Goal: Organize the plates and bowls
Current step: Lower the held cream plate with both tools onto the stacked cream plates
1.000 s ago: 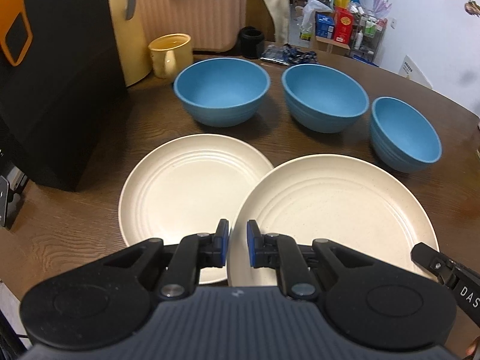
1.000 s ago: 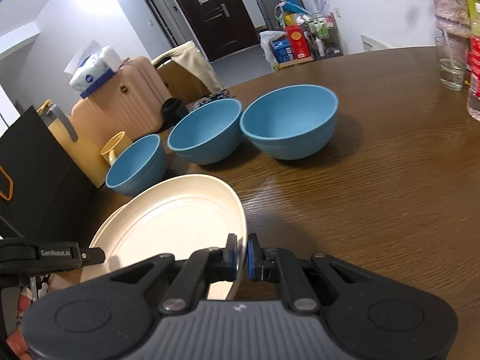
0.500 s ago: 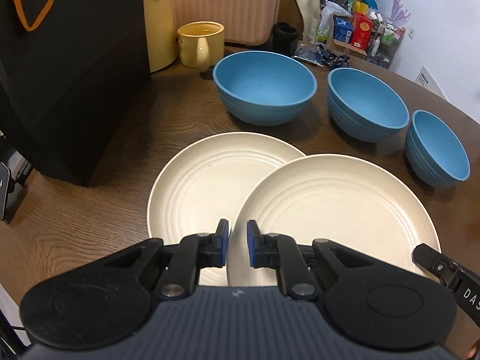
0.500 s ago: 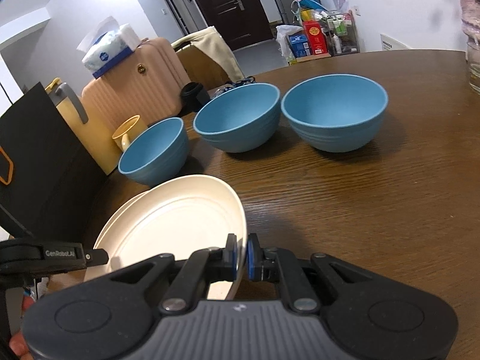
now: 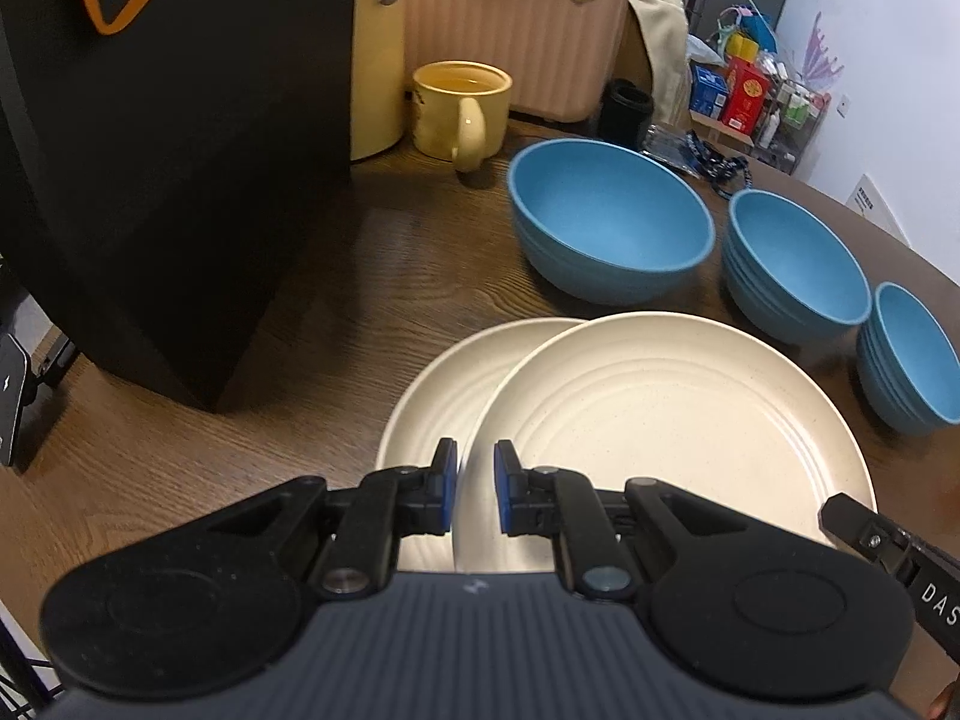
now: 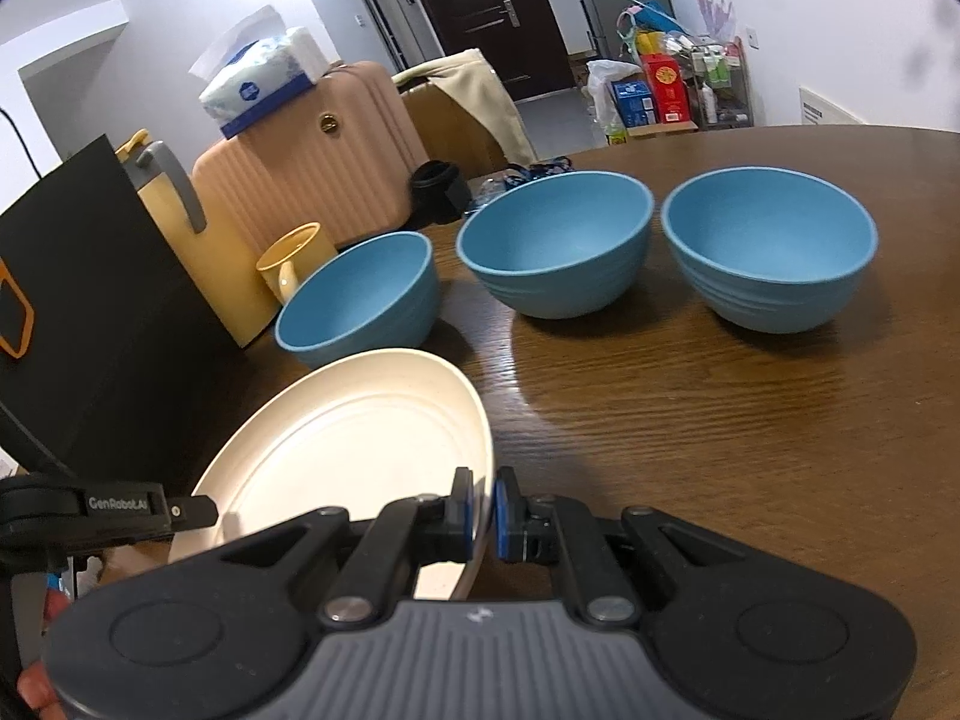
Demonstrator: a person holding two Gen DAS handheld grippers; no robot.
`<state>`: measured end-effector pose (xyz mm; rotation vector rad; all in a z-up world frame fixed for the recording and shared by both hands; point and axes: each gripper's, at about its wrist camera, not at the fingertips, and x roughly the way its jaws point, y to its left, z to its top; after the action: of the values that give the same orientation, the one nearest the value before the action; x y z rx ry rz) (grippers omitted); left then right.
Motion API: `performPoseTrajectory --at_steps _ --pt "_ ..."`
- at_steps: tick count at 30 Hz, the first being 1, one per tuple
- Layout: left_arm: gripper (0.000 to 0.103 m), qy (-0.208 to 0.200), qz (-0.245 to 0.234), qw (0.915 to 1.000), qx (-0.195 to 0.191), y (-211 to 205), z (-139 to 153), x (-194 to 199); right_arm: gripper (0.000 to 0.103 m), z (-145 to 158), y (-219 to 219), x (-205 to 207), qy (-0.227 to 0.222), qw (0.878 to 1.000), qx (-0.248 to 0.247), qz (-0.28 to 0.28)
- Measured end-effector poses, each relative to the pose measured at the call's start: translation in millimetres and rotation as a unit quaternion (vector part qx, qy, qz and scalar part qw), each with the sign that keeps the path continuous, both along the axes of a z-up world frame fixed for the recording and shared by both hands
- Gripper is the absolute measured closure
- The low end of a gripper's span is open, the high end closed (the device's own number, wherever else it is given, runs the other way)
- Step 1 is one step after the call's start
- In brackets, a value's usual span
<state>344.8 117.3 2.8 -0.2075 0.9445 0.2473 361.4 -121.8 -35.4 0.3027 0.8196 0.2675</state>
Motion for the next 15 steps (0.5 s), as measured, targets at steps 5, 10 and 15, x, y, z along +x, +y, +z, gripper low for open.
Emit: performPoseTrajectory --at_steps 5,10,15 --pt "0.089 -0.001 0.006 1.0 0.0 15.4 -5.4 8.3 0.096 -4.5 15.2 8.6 -0.003 1.0 -0.006 0.01" --pt "0.09 -0.004 0.008 1.0 -0.001 25.8 -6.5 10.6 0.096 -9.9 26.9 16.4 -0.001 1.0 -0.013 0.014" --pt "0.089 -0.009 0.009 0.9999 0.008 30.8 -9.2 13.0 0.096 -15.1 35.4 19.9 -0.003 1.0 -0.015 0.019"
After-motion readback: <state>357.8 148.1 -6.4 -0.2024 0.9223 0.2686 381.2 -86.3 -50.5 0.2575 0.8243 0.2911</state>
